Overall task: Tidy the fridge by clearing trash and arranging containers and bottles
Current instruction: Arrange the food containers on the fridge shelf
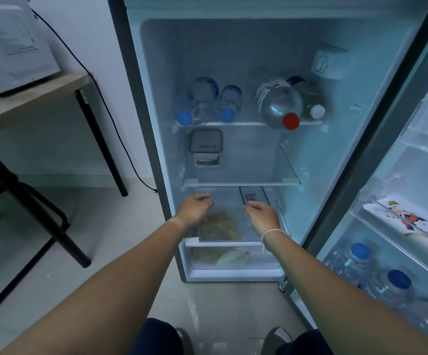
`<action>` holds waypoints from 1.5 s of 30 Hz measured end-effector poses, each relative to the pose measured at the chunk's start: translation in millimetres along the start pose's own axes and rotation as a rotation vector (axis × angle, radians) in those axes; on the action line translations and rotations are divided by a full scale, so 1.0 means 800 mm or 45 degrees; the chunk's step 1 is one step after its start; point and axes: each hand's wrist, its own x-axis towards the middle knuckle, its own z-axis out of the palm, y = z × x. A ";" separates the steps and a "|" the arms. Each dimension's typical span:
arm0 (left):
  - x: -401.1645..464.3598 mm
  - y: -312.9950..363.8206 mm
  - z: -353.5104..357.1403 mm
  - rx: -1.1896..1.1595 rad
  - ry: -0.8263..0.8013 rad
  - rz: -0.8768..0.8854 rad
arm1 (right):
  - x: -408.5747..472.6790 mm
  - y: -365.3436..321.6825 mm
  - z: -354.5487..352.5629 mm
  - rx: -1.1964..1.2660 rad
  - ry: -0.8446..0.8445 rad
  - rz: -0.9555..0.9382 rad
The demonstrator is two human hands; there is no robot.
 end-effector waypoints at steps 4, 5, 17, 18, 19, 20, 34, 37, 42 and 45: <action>0.025 -0.014 0.019 -0.024 -0.014 -0.071 | 0.024 0.021 0.000 -0.004 -0.001 0.052; 0.034 -0.019 0.025 -0.035 -0.006 -0.092 | 0.032 0.027 0.000 -0.008 -0.012 0.069; 0.173 -0.084 0.124 -0.115 -0.064 -0.267 | 0.164 0.102 -0.009 -0.007 0.031 0.187; 0.183 -0.087 0.131 -0.124 -0.064 -0.276 | 0.174 0.108 -0.011 -0.018 0.051 0.193; 0.196 -0.090 0.140 -0.132 -0.067 -0.285 | 0.185 0.114 -0.013 -0.042 0.080 0.206; 0.209 -0.094 0.150 -0.137 -0.070 -0.292 | 0.197 0.121 -0.016 -0.067 0.101 0.219; 0.310 -0.128 0.217 -0.193 -0.044 -0.378 | 0.308 0.183 -0.003 -0.086 0.037 0.321; 0.319 -0.135 0.225 -0.221 -0.061 -0.414 | 0.317 0.189 0.003 0.081 0.085 0.385; 0.324 -0.145 0.232 -0.292 -0.052 -0.461 | 0.320 0.197 0.003 0.175 0.113 0.466; 0.326 -0.150 0.228 -0.307 -0.066 -0.478 | 0.313 0.193 0.002 0.155 0.093 0.486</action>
